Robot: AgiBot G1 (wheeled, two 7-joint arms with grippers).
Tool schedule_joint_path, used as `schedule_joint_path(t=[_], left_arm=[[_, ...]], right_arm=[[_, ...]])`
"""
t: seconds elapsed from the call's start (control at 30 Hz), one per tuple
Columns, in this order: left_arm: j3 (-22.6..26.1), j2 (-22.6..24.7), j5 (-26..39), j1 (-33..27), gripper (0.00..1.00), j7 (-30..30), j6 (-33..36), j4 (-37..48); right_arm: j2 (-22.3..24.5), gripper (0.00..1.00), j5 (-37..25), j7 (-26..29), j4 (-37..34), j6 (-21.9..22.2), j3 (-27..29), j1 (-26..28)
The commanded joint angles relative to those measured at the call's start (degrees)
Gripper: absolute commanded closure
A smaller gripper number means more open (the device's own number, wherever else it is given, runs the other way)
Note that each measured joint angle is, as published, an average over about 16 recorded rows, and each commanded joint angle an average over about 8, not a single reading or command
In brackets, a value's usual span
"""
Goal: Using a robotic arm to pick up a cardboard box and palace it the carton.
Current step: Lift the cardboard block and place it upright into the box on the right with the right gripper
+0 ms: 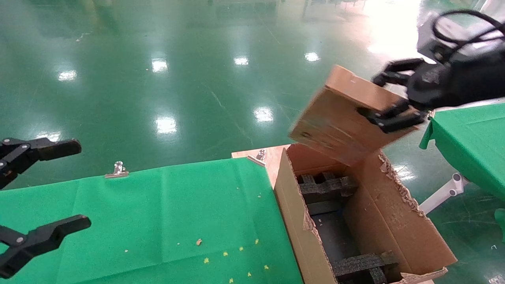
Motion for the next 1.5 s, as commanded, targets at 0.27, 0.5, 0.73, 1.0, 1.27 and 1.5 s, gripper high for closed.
schedule_joint_path(t=[0.27, 0.5, 0.73, 1.0, 1.27, 1.5], left_arm=[[0.0, 0.0, 0.0, 0.0, 0.0, 0.0, 0.0, 0.0], [0.0, 0.0, 0.0, 0.0, 0.0, 0.0, 0.0, 0.0], [0.0, 0.0, 0.0, 0.0, 0.0, 0.0, 0.0, 0.0], [0.0, 0.0, 0.0, 0.0, 0.0, 0.0, 0.0, 0.0], [0.0, 0.0, 0.0, 0.0, 0.0, 0.0, 0.0, 0.0], [0.0, 0.0, 0.0, 0.0, 0.0, 0.0, 0.0, 0.0]], right_arm=[[9.1, 1.0, -0.2, 1.2, 1.8, -0.2, -7.7, 3.0], [12.7, 1.0, 0.6, 3.2, 5.1, -0.2, -13.4, 4.3], [13.1, 1.0, 0.9, 3.8, 6.0, 0.3, -14.7, 4.3], [15.7, 1.0, 2.4, 15.7, 11.4, 8.3, -16.3, 0.7], [20.3, 1.0, -4.3, 34.5, 25.7, 18.5, -18.5, -0.3], [22.6, 1.0, -10.7, 46.5, 33.1, 22.5, -19.3, 0.6]])
